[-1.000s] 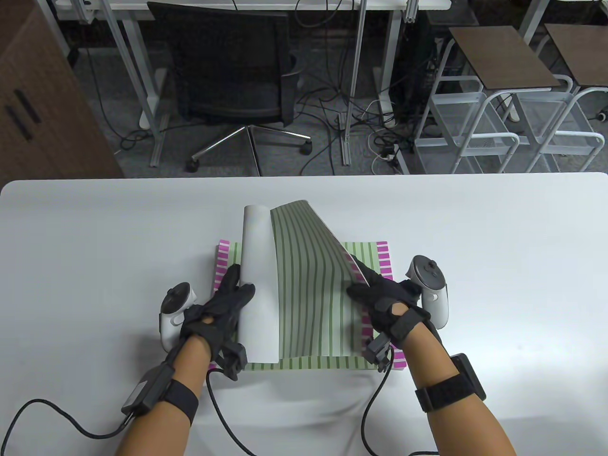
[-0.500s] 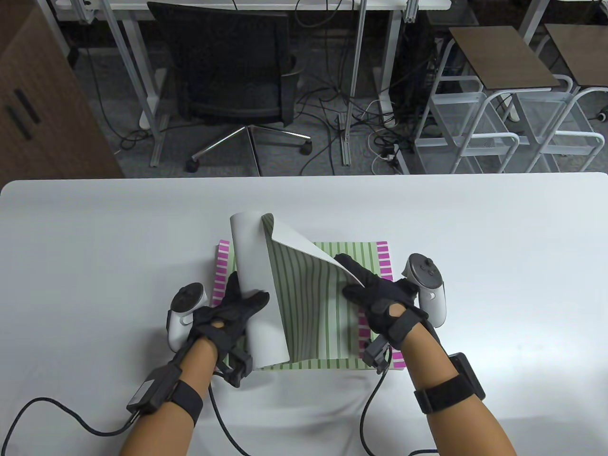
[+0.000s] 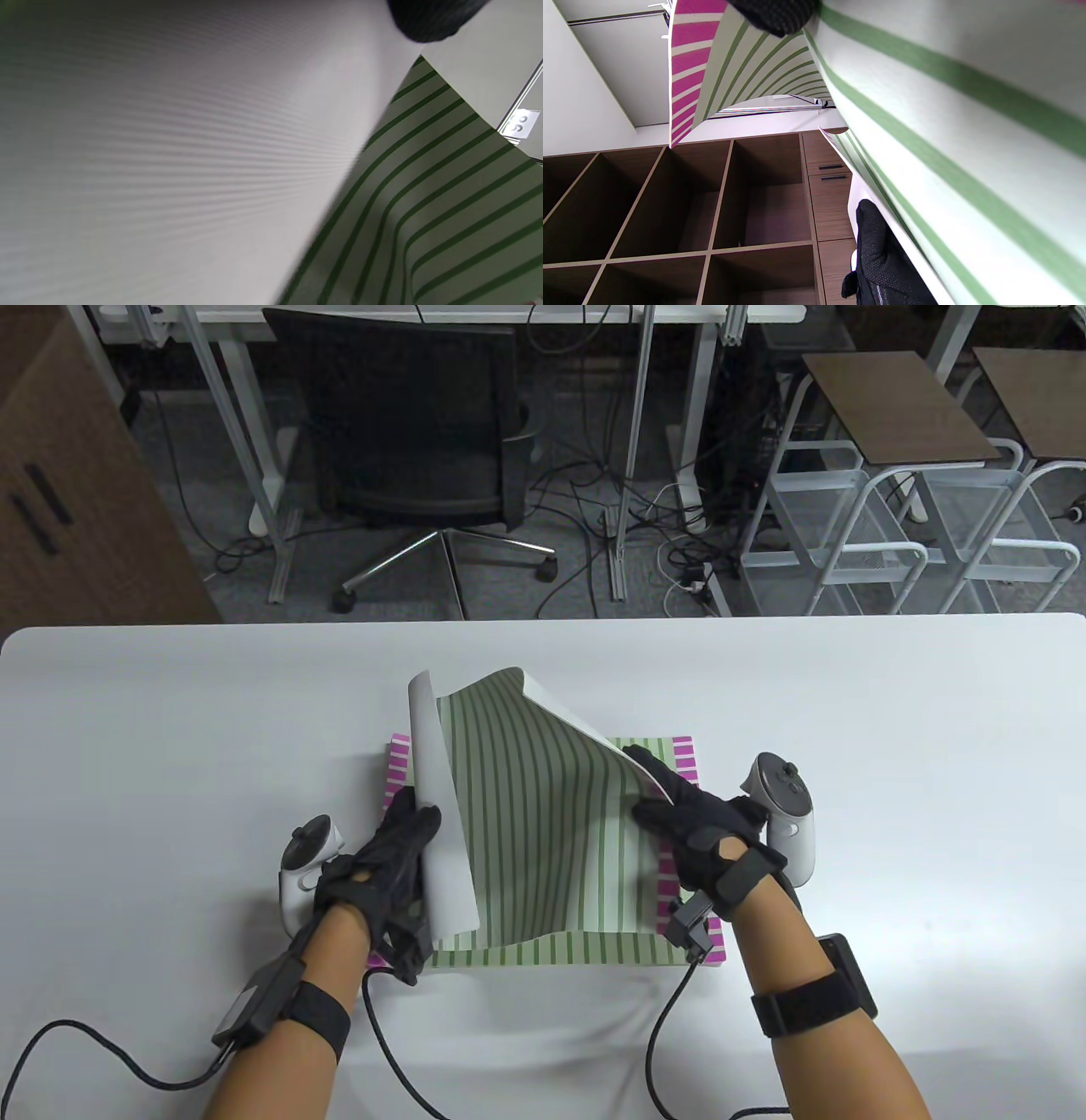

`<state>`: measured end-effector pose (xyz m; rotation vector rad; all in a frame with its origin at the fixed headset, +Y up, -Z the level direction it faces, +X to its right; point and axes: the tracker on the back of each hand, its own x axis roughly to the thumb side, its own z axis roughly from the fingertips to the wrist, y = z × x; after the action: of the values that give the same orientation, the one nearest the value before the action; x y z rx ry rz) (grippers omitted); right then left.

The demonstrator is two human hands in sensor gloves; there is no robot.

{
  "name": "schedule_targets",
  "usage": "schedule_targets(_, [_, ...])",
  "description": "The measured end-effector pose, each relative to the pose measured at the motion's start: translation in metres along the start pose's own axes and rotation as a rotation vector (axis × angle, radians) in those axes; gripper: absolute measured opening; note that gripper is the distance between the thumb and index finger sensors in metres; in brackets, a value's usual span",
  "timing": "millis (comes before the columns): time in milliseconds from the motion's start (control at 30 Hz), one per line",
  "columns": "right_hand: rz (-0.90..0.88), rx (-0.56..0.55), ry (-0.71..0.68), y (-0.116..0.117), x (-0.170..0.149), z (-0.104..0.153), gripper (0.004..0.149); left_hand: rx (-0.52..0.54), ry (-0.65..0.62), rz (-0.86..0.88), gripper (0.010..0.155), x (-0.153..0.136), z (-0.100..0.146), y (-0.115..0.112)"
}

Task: Unroll mouse pads and stack together

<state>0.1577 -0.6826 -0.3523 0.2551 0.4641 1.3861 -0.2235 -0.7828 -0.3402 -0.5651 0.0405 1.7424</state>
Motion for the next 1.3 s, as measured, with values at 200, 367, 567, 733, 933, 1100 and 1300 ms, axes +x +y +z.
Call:
schedule_targets(200, [-0.013,-0.014,-0.01,-0.006,0.002,0.002,0.061,-0.05,-0.003,-0.004,0.094,0.001,0.0,-0.003])
schedule_targets(367, [-0.015,-0.014,-0.02,-0.008,0.005,0.004,0.061,-0.049,-0.01,0.002,0.096,0.002,0.001,-0.001])
schedule_targets(567, [-0.013,-0.008,-0.029,-0.01,0.008,0.005,0.061,-0.019,-0.002,-0.006,0.088,0.005,0.003,0.004])
schedule_targets(733, [-0.009,-0.013,-0.027,-0.016,0.01,0.007,0.061,0.014,0.024,-0.14,0.072,0.017,0.009,0.014])
schedule_targets(933, [0.027,-0.078,-0.001,-0.031,0.011,0.011,0.06,0.017,0.079,-0.402,0.062,0.037,0.017,0.028])
schedule_targets(1100, [0.262,-0.22,0.083,-0.051,0.01,0.018,0.057,0.187,0.059,-0.553,0.06,0.05,0.024,0.036])
schedule_targets(1300, [0.485,-0.386,0.22,-0.071,-0.013,0.02,0.054,0.197,0.018,-0.563,0.059,0.055,0.024,0.03])
